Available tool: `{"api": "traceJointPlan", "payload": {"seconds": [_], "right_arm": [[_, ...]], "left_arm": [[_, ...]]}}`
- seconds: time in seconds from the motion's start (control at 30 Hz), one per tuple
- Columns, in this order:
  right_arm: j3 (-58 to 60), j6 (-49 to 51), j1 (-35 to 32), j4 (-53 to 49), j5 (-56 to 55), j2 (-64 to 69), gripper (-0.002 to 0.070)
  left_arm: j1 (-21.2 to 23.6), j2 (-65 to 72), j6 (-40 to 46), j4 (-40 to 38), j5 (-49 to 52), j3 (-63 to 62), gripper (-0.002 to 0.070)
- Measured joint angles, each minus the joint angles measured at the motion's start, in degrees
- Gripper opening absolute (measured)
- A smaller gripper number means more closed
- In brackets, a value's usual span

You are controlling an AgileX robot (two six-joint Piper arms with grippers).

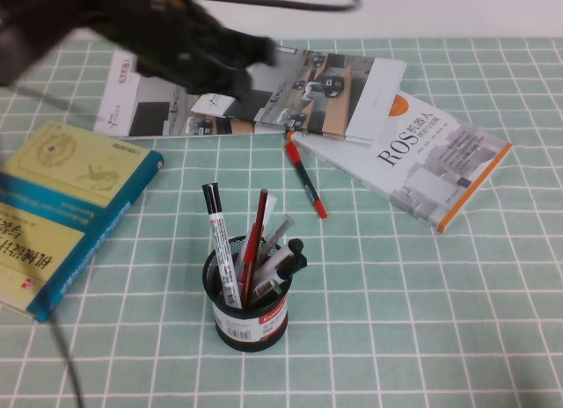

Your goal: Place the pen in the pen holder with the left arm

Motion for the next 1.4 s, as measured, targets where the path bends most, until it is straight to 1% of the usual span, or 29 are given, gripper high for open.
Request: {"api": "traceJointPlan", "payload": {"seconds": [0.1,0.4,0.6,0.73,0.87,0.9,0.97,1.07,1.17,1.27,1.4], "right_arm": [[0.0,0.0,0.0,0.0,0.0,0.0,-0.002],[0.0,0.0,0.0,0.0,0.0,0.0,-0.002],[0.0,0.0,0.0,0.0,0.0,0.0,-0.002],[0.0,0.0,0.0,0.0,0.0,0.0,-0.002],[0.0,0.0,0.0,0.0,0.0,0.0,-0.002],[0.0,0.0,0.0,0.0,0.0,0.0,-0.002],[0.0,0.0,0.0,0.0,0.0,0.0,-0.002],[0.0,0.0,0.0,0.0,0.0,0.0,-0.002],[0.0,0.0,0.0,0.0,0.0,0.0,-0.002],[0.0,0.0,0.0,0.0,0.0,0.0,-0.002],[0.0,0.0,0.0,0.0,0.0,0.0,-0.002]], "left_arm": [[-3.17,5.86,-3.97,4.81,3.42,-7.24,-0.0003],[-8.51,18.84,-11.77,8.93,9.29,-21.94,-0.0003],[-9.33,26.91,-15.64,11.17,12.59,-28.64,-0.0003],[-9.33,29.47,-16.55,14.33,12.88,-29.7,-0.0003],[-9.33,30.4,-17.0,15.14,11.29,-29.74,0.0005],[-9.33,30.4,-17.0,15.14,10.71,-29.74,0.0016],[-9.33,30.4,-17.15,15.14,9.44,-29.83,0.0068],[-9.33,30.49,-17.9,15.14,8.63,-29.96,0.0196],[-9.33,30.72,-19.45,15.14,8.65,-29.96,0.0299],[-9.33,31.54,-20.66,15.14,8.65,-29.96,0.0333],[-9.33,32.41,-21.29,15.47,8.65,-29.96,0.0345]]}}
